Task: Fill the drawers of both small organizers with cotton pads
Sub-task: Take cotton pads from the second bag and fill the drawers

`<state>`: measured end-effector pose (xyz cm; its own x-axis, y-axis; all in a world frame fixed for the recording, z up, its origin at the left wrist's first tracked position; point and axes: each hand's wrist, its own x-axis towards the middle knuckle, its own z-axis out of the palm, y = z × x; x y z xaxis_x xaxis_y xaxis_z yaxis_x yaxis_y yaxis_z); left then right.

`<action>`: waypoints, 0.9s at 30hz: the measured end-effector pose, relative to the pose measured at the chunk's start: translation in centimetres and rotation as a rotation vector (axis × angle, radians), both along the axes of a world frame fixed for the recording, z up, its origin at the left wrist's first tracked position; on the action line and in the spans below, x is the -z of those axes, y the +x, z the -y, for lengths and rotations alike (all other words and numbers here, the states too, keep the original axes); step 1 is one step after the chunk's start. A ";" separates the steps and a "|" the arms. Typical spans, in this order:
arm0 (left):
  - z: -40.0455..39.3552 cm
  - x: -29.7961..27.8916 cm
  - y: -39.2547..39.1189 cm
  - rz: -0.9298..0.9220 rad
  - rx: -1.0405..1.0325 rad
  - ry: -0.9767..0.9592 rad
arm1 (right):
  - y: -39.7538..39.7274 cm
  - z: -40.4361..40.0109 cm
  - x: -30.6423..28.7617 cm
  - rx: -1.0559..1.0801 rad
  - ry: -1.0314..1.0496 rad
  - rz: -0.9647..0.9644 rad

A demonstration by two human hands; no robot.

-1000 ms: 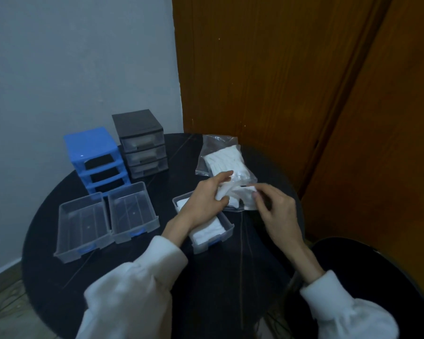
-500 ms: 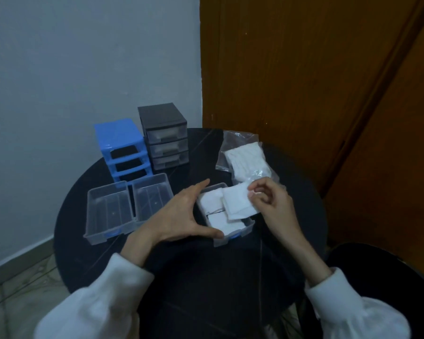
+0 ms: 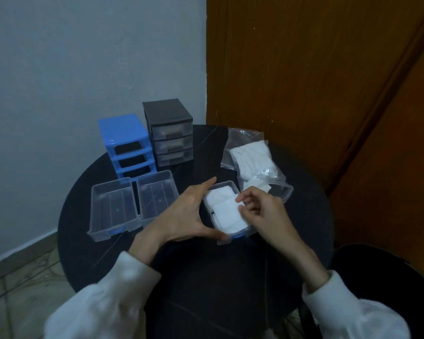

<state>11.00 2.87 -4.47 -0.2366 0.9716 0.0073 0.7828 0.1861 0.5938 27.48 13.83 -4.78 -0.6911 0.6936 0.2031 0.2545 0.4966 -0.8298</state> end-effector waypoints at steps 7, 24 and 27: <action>0.3 0.2 0.3 0.046 -0.021 0.039 | 0.3 0.4 -0.2 -0.096 0.403 0.237; 0.2 0.2 0.2 0.022 0.002 0.064 | 0.4 0.5 0.0 -0.284 0.364 0.241; 0.0 0.0 0.2 0.011 0.020 0.047 | 0.8 0.2 0.1 -0.269 0.331 0.200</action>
<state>11.18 2.84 -4.50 -0.2178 0.9747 0.0508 0.7793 0.1423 0.6103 28.29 13.63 -4.92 -0.8853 0.4052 0.2280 0.2194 0.7965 -0.5634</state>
